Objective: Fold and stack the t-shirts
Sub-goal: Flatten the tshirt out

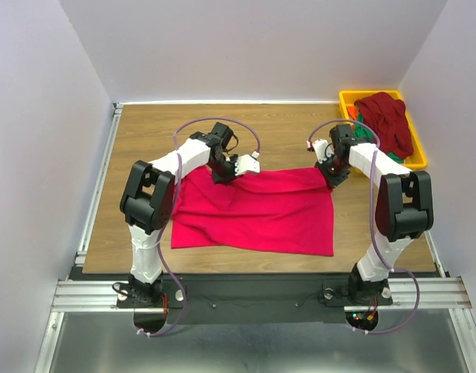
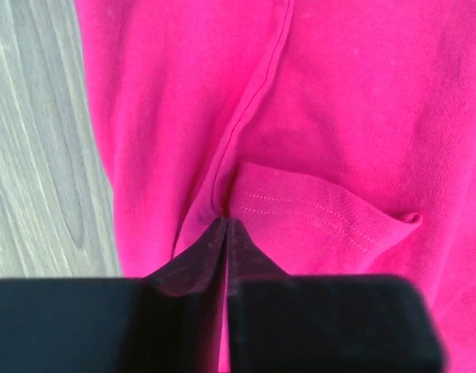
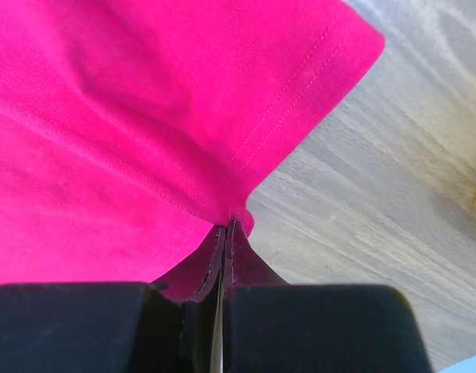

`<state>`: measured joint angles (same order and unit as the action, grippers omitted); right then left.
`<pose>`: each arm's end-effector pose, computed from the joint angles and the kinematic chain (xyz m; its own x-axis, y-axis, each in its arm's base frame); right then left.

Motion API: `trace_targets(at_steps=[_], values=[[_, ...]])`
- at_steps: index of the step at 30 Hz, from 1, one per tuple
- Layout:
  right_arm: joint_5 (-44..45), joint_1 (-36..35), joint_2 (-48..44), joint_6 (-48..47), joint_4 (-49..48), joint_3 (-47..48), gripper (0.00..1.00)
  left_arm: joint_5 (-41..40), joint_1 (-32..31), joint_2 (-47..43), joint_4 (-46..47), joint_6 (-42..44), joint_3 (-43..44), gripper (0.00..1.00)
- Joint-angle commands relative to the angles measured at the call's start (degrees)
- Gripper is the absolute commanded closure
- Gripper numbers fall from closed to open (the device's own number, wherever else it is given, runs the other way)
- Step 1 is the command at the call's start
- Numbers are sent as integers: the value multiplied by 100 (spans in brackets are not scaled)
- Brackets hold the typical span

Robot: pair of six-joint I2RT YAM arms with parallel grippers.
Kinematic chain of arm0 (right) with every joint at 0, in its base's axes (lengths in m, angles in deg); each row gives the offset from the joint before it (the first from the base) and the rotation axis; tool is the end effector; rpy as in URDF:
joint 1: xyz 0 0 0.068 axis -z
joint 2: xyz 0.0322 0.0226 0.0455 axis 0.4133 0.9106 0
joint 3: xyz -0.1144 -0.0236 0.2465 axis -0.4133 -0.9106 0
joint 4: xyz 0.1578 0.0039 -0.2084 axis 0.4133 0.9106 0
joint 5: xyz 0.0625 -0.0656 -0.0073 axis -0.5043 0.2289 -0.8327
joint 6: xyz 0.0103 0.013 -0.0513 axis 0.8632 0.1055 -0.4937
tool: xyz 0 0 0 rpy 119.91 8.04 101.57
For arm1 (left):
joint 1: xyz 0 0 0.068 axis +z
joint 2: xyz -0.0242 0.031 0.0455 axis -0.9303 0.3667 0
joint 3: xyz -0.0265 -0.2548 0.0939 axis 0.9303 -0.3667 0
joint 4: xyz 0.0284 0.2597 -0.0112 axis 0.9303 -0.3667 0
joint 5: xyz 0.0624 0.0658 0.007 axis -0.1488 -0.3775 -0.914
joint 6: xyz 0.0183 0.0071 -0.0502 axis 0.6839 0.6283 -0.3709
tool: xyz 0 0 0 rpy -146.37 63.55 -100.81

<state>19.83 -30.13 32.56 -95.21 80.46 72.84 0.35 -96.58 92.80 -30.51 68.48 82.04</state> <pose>0.3445 0.0389 0.1999 -0.7481 -0.5919 -0.3000 -0.6092 0.7918 -0.0432 0.3601 -0.2088 0.2007 0.1593 0.8378 -0.5222 0.9767 -0.0569 0.2067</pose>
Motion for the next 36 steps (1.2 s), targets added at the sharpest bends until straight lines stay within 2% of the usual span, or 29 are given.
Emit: trace_targets(at_steps=[1, 3, 6, 10, 11, 13, 17, 25, 31, 33, 34, 36], values=[[-20, 114, 88, 29, 49, 213, 99, 286, 330, -367, -148, -79, -8, 91], [-20, 141, 114, 29, 40, 257, 99, 409, 506, -507, -210, -97, 9, 96], [-20, 150, 105, 37, 40, 248, 100, 401, 621, -666, -324, 69, -43, 92], [-99, 202, 158, 177, 49, 292, 99, 488, 560, -605, -421, 114, -61, 68], [-125, 229, 193, 239, 58, 336, 99, 506, 534, -570, -456, 105, -52, 59], [-222, 308, 325, 432, 66, 476, 99, 541, 463, -534, -395, 87, -87, 52], [-345, 334, 518, 696, 137, 696, 99, 515, 314, -482, -272, 78, -140, 45], [-354, 369, 879, 1101, 233, 1048, 100, 322, 120, -262, -131, 184, -280, 45], [-152, 519, 1177, 1198, 234, 1373, 99, 41, 103, -323, 9, 272, -701, 48], [-161, 545, 1230, 1189, 242, 1417, 99, 23, 111, -376, 97, 263, -781, 54], [-152, 545, 1248, 1171, 234, 1435, 100, 23, 111, -393, 132, 246, -816, 66], [-152, 545, 1274, 1145, 242, 1443, 99, 66, 129, -507, 159, 167, -808, 79]])
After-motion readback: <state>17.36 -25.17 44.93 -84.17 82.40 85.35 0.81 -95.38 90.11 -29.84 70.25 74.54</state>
